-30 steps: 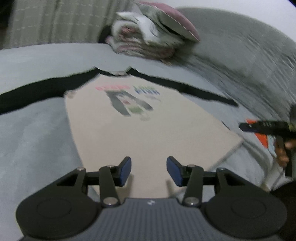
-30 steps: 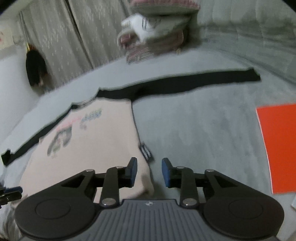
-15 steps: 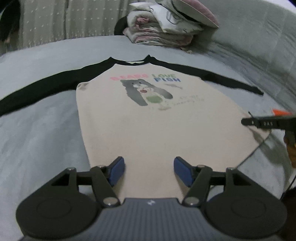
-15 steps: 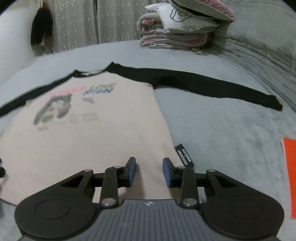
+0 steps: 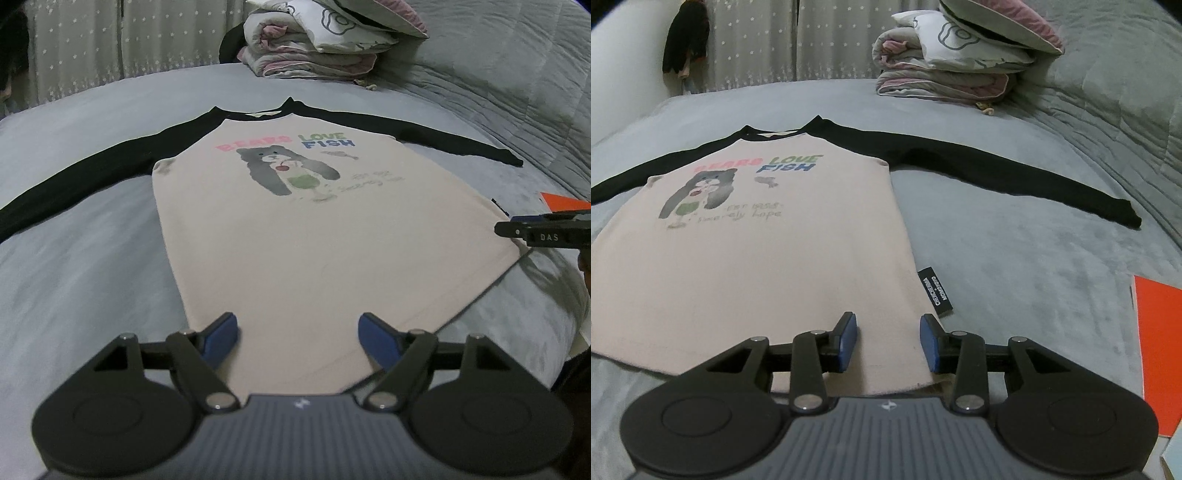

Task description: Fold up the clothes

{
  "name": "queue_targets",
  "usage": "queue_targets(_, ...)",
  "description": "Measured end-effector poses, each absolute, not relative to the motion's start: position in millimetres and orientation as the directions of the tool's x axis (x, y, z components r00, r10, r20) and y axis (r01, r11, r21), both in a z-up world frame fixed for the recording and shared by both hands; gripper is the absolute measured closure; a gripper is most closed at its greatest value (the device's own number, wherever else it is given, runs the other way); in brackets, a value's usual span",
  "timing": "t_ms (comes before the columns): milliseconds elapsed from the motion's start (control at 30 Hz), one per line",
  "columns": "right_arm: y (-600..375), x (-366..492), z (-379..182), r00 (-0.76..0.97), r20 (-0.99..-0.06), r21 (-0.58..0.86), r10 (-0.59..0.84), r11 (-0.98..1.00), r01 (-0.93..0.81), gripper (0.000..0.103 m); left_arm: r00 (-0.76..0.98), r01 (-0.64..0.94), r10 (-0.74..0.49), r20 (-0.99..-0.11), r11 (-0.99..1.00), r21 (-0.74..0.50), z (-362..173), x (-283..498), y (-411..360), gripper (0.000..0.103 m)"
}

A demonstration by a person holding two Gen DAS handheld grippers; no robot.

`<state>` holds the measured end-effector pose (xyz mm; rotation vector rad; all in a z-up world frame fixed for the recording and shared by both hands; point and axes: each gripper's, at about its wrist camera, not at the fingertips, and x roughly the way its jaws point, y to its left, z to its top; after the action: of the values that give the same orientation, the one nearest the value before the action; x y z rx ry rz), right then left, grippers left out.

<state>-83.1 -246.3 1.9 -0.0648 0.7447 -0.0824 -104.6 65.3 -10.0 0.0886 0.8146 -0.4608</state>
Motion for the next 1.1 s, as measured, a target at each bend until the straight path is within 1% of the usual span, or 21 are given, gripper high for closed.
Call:
queue_targets(167,-245.8,-82.4,4.1,0.726,-0.679,-0.079,-0.105,0.994,0.069,0.065,0.592,0.400,-0.350,-0.725,0.910,-0.112,-3.7,-105.6,70.2,0.027)
queue_targets(267,-248.3,-81.8,8.5,0.725,-0.682,-0.047,-0.100,0.995,0.092,0.063,0.608,0.372,-0.351,-0.712,0.918,-0.136,5.6,-106.5,74.7,0.024)
queue_targets(333,-252.5,-80.2,12.8,0.727,-0.680,-0.013,-0.095,0.993,0.118,0.054,0.623,0.351,-0.351,-0.699,0.924,-0.151,12.6,-104.6,77.1,0.023)
queue_targets(400,-257.7,-77.0,17.3,0.730,-0.676,0.008,-0.103,0.989,0.147,0.050,0.639,0.327,-0.341,-0.689,0.932,-0.158,19.3,-99.2,77.8,0.023)
queue_targets(467,-264.6,-71.8,21.5,0.724,-0.680,0.023,-0.113,0.984,0.175,0.050,0.653,0.305,-0.327,-0.683,0.939,-0.159,25.7,-91.3,76.6,0.022)
queue_targets(567,-279.5,-62.1,29.4,0.714,-0.688,0.048,-0.131,0.973,0.224,0.049,0.666,0.280,-0.311,-0.678,0.947,-0.159,34.7,-77.5,71.0,0.016)
queue_targets(667,-297.3,-51.7,38.3,0.716,-0.685,0.086,-0.135,0.961,0.264,0.047,0.669,0.274,-0.308,-0.676,0.948,-0.161,42.4,-62.4,61.7,0.014)
queue_targets(767,-315.7,-40.5,46.2,0.721,-0.679,0.133,-0.136,0.944,0.303,0.044,0.671,0.266,-0.304,-0.676,0.950,-0.163,47.9,-46.0,49.8,0.014)
queue_targets(900,-337.5,-24.1,49.1,0.730,-0.670,0.187,-0.138,0.920,0.345,0.040,0.671,0.246,-0.312,-0.672,0.949,-0.195,51.3,-20.5,33.2,0.014)
queue_targets(1000,-353.5,-10.5,44.3,0.732,-0.668,0.233,-0.136,0.895,0.379,0.039,0.682,0.235,-0.314,-0.660,0.949,-0.209,47.1,-1.8,21.2,0.014)
queue_targets(1100,-370.5,2.6,35.8,0.738,-0.662,0.292,-0.131,0.862,0.414,0.039,0.717,0.216,-0.300,-0.629,0.954,-0.209,34.1,11.9,13.9,0.014)
